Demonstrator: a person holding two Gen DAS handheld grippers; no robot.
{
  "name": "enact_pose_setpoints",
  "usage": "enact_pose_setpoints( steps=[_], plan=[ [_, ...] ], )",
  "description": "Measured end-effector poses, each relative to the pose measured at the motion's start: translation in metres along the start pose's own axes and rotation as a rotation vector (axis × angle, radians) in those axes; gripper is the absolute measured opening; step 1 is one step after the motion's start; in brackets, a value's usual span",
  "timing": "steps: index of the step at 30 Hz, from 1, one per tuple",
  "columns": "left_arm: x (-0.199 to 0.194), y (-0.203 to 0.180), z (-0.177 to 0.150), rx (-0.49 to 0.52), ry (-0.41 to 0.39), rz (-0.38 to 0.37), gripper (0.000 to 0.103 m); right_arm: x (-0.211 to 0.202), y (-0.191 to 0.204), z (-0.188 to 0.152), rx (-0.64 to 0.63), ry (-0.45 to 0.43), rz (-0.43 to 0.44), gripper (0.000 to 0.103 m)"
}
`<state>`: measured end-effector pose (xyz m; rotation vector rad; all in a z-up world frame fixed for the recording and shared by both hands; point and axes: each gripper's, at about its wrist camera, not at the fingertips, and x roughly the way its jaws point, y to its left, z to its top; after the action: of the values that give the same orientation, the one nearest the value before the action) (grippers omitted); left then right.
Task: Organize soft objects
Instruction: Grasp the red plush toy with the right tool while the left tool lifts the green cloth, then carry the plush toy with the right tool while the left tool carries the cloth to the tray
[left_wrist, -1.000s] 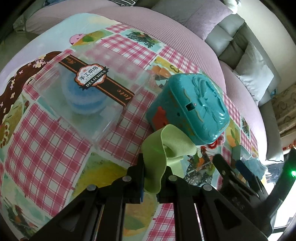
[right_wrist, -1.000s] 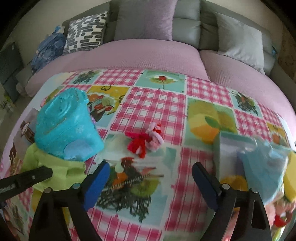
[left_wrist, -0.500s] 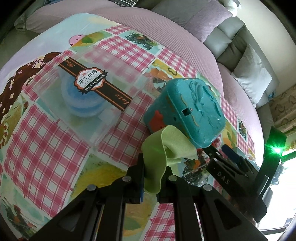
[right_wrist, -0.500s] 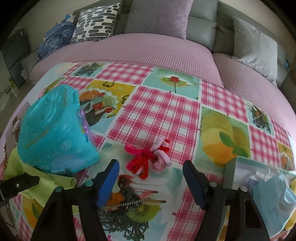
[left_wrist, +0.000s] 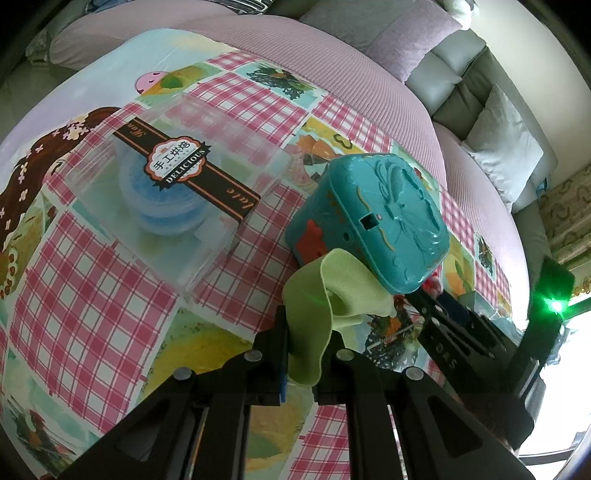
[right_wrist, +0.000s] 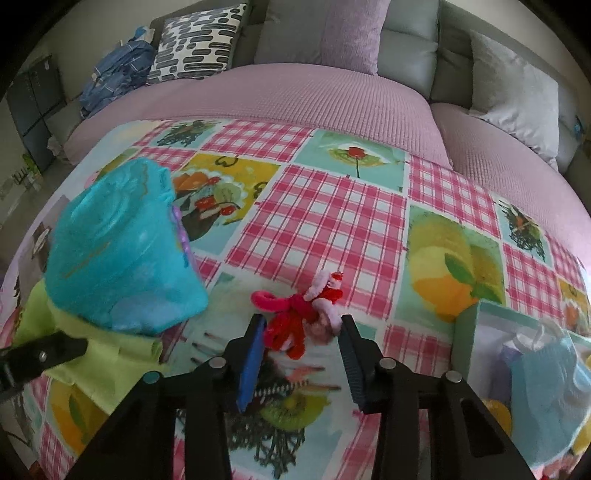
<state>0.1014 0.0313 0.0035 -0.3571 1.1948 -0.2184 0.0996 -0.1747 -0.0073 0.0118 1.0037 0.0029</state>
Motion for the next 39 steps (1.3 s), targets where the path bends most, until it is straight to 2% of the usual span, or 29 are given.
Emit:
enact_pose_setpoints(
  steps=[8, 16, 29, 39],
  plan=[
    [-0.009, -0.001, -0.002, 0.007, -0.026, 0.001, 0.009, -0.026, -0.002, -0.027, 0.051, 0.008, -0.025, 0.042],
    [-0.028, -0.015, -0.007, 0.061, -0.069, -0.003, 0.009, -0.062, -0.014, -0.047, 0.120, -0.016, -0.040, 0.042],
    [-0.080, -0.077, -0.028, 0.264, -0.193, -0.072, 0.009, -0.121, -0.054, -0.084, 0.282, -0.062, -0.100, 0.042],
    [-0.089, -0.113, -0.041, 0.360, -0.218, -0.076, 0.009, -0.155, -0.095, -0.102, 0.372, -0.097, -0.170, 0.042]
  ],
)
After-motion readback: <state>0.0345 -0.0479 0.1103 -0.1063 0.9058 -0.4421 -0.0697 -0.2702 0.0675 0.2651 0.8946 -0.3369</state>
